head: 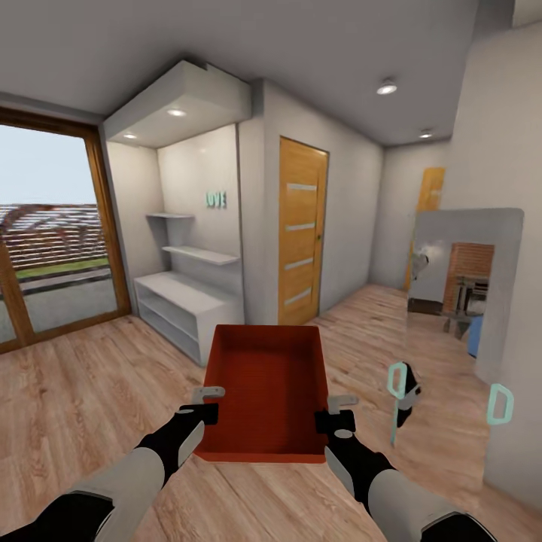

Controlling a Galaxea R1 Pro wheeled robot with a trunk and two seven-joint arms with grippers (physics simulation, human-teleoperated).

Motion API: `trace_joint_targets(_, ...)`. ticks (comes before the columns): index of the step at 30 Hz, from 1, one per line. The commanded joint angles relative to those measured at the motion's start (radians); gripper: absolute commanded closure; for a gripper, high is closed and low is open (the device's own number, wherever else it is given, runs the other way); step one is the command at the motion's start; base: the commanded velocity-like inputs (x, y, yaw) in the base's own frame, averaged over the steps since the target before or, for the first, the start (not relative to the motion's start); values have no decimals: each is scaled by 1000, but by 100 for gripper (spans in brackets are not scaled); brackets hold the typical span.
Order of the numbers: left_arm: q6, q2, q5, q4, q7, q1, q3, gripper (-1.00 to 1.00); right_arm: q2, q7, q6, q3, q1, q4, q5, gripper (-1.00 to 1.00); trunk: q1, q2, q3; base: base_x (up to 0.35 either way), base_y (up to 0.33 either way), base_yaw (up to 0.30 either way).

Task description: Move the two storage containers from the living room to the garage. In the garage, place one container on the floor and stack the other container on top of it (either order is fine).

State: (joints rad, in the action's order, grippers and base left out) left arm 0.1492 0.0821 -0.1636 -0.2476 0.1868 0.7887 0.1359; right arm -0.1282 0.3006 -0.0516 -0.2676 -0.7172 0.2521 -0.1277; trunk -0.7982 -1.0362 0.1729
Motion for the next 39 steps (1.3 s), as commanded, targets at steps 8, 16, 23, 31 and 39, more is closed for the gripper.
trace_joint_targets(8, -39, -35, 17, -5, 22, 1, -33, 100, 1, 8, -7, 13, -1, -25, -16, 100, -1, -1, 1, 322, 0, 0)
trace_joint_targets(16, -39, -35, 17, -6, 22, 1, -33, 100, 1, 9, -7, 13, -1, -25, -15, 100, -1, -1, 1, 322, 0, 0)
trace_joint_targets(23, -39, -35, 16, -6, 21, 1, -33, 100, 0, 9, -6, 13, -1, -25, -16, 100, -1, -1, 1, 322, 18, -44)
trace_joint_targets(31, -39, -34, 15, -7, 20, 1, -33, 100, 0, 9, -5, 12, -1, -25, -16, 100, -1, -1, 1, 317, 147, -249)
trace_joint_targets(39, -39, -34, 2, -8, 20, 1, -33, 100, 0, 9, -5, 13, -1, -25, -17, 100, -1, -1, 1, 301, 215, -284)
